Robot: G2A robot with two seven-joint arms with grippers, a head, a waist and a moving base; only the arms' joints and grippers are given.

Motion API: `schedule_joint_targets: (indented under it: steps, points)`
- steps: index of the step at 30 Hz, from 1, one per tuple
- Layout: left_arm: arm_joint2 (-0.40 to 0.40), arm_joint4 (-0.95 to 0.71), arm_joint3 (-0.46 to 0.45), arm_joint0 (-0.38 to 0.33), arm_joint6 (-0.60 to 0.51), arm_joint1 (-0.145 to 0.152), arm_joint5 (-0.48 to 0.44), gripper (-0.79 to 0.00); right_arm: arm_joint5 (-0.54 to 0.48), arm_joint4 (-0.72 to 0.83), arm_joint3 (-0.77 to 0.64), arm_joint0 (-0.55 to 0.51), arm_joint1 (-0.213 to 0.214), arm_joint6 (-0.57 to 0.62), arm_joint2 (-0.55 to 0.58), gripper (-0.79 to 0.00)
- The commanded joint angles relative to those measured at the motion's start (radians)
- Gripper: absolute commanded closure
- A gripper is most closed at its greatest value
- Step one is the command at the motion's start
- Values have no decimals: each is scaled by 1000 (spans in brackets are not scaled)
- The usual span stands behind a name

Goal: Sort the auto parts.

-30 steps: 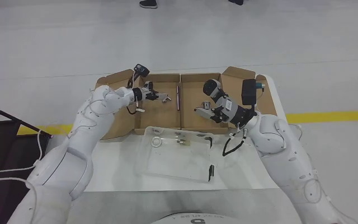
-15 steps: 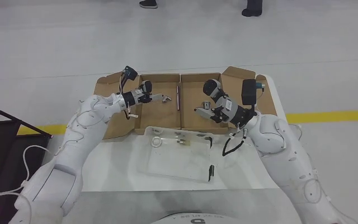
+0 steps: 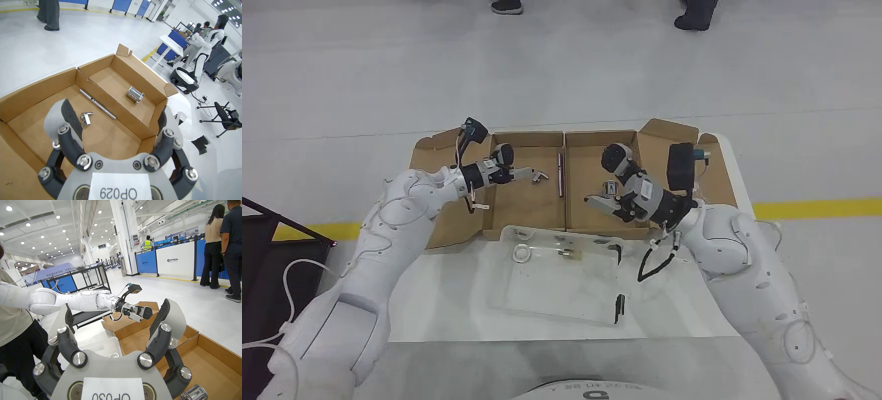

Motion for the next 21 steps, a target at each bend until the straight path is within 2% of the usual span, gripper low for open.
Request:
schedule_joint_targets:
  steps: [1,4,9,10,11,12,13,15,17,21]
  points:
    - [0,0,0,0,0,0,0,-785,-8,-79,-6,20,-1,44,-34,-785]
    - [-5,-2,-8,2,8,1,7,-785,-30,-196,3,40,-3,73,-76,-785]
    - [-78,-114,-41,30,56,18,-16,-785,-33,-306,62,58,-8,39,-121,-785]
    - [-88,-147,-45,35,47,20,-20,-785,-31,-321,70,61,-9,36,-130,-770]
    - [-95,-176,-52,40,33,22,-27,-785,-31,-338,77,66,-10,36,-138,-720]
    - [-102,-199,-58,43,21,24,-33,-785,-32,-352,84,70,-11,37,-147,-631]
    - [-107,-209,-63,46,13,26,-35,-785,-35,-368,90,75,-12,40,-155,-622]
    - [-122,-220,-68,56,25,29,-18,-785,-34,-395,101,82,-13,41,-168,-677]
    - [-122,-220,-68,56,25,29,-18,-785,-36,-421,107,86,-13,53,-178,-785]
    - [-122,-220,-68,56,25,29,-18,-785,-36,-421,107,86,-13,53,-178,-785]
